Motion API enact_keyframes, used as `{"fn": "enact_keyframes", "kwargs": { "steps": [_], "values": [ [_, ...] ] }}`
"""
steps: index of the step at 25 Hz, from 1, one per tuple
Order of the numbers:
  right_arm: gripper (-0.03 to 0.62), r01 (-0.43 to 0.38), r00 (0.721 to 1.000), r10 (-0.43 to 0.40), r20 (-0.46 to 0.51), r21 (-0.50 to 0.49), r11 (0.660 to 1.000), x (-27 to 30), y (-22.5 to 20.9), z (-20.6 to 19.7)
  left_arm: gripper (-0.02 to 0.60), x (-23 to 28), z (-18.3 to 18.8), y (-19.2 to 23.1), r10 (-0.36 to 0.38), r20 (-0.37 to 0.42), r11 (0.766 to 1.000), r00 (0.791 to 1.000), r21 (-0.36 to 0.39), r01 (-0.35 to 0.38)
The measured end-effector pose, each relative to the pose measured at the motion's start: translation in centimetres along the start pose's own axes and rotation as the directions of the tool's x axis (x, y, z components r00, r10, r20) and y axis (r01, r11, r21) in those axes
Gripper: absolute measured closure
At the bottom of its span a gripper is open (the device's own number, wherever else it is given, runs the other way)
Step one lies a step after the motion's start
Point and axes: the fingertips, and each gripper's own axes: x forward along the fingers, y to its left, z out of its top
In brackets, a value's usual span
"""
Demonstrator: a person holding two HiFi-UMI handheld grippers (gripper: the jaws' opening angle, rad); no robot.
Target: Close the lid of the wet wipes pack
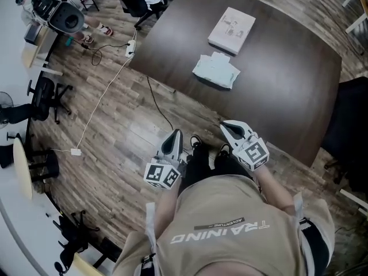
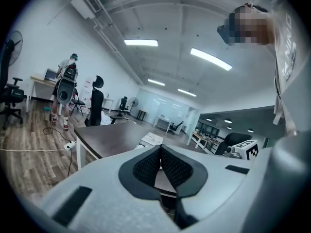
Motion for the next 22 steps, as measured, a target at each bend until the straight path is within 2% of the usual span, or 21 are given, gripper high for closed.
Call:
{"fn": "enact_keyframes", "kwargs": {
  "steps": [5, 8, 11, 15, 20, 22],
  "values": [
    [0.580, 0.069, 0.997, -0.069, -0.028, -0.013, 0.998, 1.9, -0.4, 0.1, 0.572, 3.6, 0.3, 1.9, -0.097, 0.000, 0.995, 0.995, -0.007, 0.097],
    [0.580, 0.138, 0.990, -0.138, -0.024, -0.008, 0.990, 2.3, -0.2, 2.6, 0.572, 4.4, 2.9, 2.5, -0.185, 0.012, 0.980, 0.983, 0.075, 0.183],
    [0.580, 0.198, 0.980, -0.198, -0.010, -0.051, 0.979, 3.8, -1.7, 5.8, 0.572, 6.2, 6.3, 4.0, -0.236, 0.043, 0.961, 0.971, 0.159, 0.227],
    [0.580, 0.244, 0.970, -0.244, 0.014, -0.102, 0.964, 7.3, -3.4, 8.9, 0.572, 7.9, 8.3, 6.8, -0.276, 0.063, 0.954, 0.959, 0.142, 0.265],
    [0.580, 0.321, 0.947, -0.321, 0.016, 0.008, 0.947, 11.0, -4.1, 7.9, 0.572, 7.4, 7.9, 10.5, -0.314, -0.012, 0.936, 0.949, 0.162, 0.312],
    [0.580, 0.335, 0.942, -0.335, 0.003, 0.036, 0.942, 12.2, -4.2, 6.8, 0.572, 7.7, 6.7, 12.4, -0.307, -0.046, 0.939, 0.951, 0.150, 0.310]
  ]
}}
